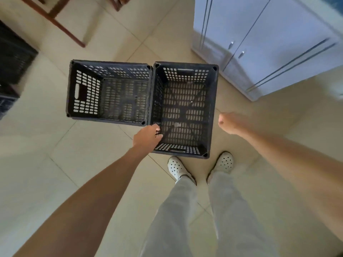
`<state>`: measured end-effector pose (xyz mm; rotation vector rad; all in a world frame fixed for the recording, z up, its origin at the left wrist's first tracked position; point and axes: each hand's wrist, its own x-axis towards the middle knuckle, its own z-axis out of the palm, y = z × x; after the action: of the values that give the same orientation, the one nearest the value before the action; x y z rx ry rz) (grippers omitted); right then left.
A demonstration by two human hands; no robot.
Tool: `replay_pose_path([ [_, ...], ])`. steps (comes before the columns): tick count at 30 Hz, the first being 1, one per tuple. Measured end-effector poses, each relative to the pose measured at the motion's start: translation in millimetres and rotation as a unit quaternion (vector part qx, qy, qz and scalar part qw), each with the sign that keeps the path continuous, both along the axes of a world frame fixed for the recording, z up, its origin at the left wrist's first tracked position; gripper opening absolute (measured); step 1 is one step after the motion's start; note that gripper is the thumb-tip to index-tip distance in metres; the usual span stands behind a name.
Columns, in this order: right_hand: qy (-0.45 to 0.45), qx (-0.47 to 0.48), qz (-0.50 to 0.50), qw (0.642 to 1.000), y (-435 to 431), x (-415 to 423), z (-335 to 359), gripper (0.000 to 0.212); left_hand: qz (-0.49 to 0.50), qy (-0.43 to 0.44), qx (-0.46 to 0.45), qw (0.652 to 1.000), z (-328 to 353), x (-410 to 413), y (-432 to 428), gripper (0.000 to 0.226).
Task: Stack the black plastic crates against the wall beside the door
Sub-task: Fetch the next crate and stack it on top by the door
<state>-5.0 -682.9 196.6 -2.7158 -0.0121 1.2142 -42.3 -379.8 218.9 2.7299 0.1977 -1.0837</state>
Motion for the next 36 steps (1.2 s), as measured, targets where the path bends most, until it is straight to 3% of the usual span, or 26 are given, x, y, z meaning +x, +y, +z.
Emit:
replay_pose_path([
  [6, 0.034, -0.055, -0.039, 0.997, 8, -35, -76, 0.037, 0.028, 0.008, -0.025, 0.999, -84, -27, 29, 0.041],
  [9, 0.008, -0.057, -0.068, 0.996, 19, -45, -122, 0.043, 0.059, 0.010, -0.023, 0.998, -130, -41, 47, 0.052],
  [14, -0.013, -0.035, -0.173, 0.984, 40, -47, -194, 0.062, 0.083, 0.014, -0.029, 0.996, -198, -44, 64, 0.085],
  [18, -0.042, -0.010, -0.277, 0.960, 45, -46, -242, 0.084, 0.136, 0.004, -0.087, 0.987, -236, -40, 57, 0.094],
  [22, -0.133, 0.009, -0.317, 0.939, 32, -48, -267, 0.056, 0.110, -0.060, -0.034, 0.991, -247, -46, 43, 0.093],
  [27, -0.098, 0.013, -0.332, 0.938, -2, -76, -263, 0.051, 0.036, -0.025, -0.071, 0.996, -236, -61, 30, 0.098],
  [31, -0.068, 0.014, -0.354, 0.933, -27, -104, -262, 0.049, 0.117, -0.033, -0.087, 0.989, -244, -33, -6, 0.088],
  [36, -0.081, 0.047, -0.383, 0.919, -47, -96, -264, 0.045, 0.308, -0.062, -0.133, 0.940, -263, 18, -23, 0.041],
])
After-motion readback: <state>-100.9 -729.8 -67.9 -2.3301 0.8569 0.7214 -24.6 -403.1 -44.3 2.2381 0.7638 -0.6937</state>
